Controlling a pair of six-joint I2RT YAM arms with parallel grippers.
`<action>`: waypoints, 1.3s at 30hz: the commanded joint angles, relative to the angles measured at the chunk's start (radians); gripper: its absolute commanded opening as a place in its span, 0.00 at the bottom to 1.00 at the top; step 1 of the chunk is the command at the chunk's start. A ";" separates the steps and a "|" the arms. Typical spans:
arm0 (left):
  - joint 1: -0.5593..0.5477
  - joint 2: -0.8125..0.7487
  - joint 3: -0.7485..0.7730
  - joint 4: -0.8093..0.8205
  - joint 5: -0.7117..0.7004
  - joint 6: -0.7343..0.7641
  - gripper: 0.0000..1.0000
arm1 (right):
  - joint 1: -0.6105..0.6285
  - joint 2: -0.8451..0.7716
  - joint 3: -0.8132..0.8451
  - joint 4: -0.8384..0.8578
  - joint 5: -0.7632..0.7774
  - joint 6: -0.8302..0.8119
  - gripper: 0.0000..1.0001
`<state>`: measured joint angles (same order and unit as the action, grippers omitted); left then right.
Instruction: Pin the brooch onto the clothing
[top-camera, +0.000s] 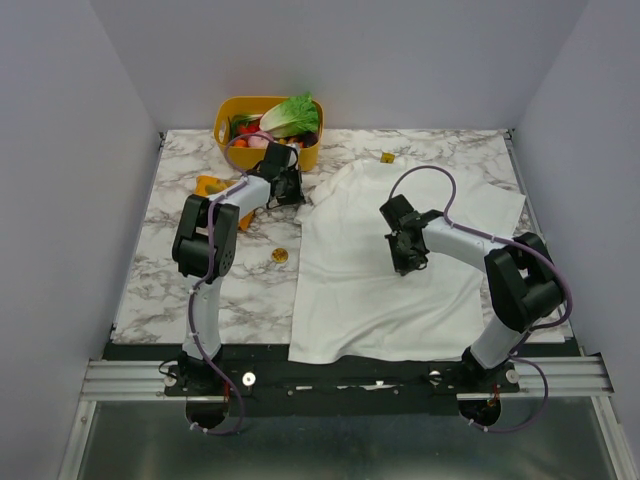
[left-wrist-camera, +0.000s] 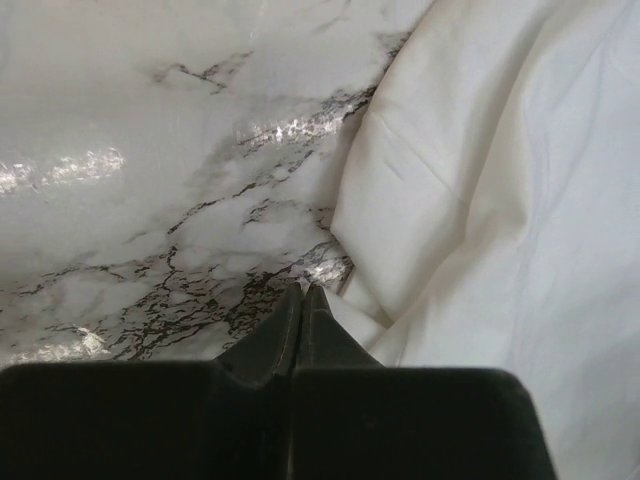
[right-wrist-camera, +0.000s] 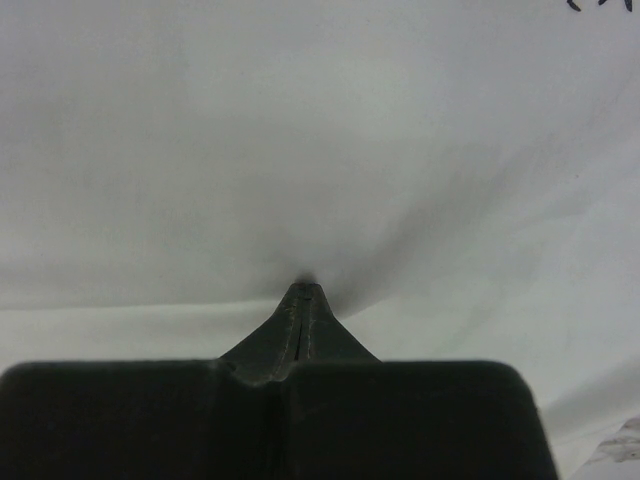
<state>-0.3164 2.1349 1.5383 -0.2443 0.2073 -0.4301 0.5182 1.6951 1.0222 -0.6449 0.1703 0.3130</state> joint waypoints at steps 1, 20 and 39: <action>-0.004 -0.020 0.054 -0.023 -0.091 0.024 0.00 | 0.011 0.009 -0.025 0.010 -0.009 0.006 0.01; -0.004 -0.135 0.051 -0.046 -0.384 0.039 0.00 | 0.009 0.028 -0.028 0.007 0.000 0.001 0.00; -0.003 -0.300 -0.133 -0.131 -0.493 -0.012 0.05 | 0.009 0.041 -0.037 0.019 -0.012 -0.002 0.00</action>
<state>-0.3164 1.9331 1.4559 -0.3496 -0.2138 -0.4202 0.5182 1.6962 1.0187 -0.6380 0.1699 0.3126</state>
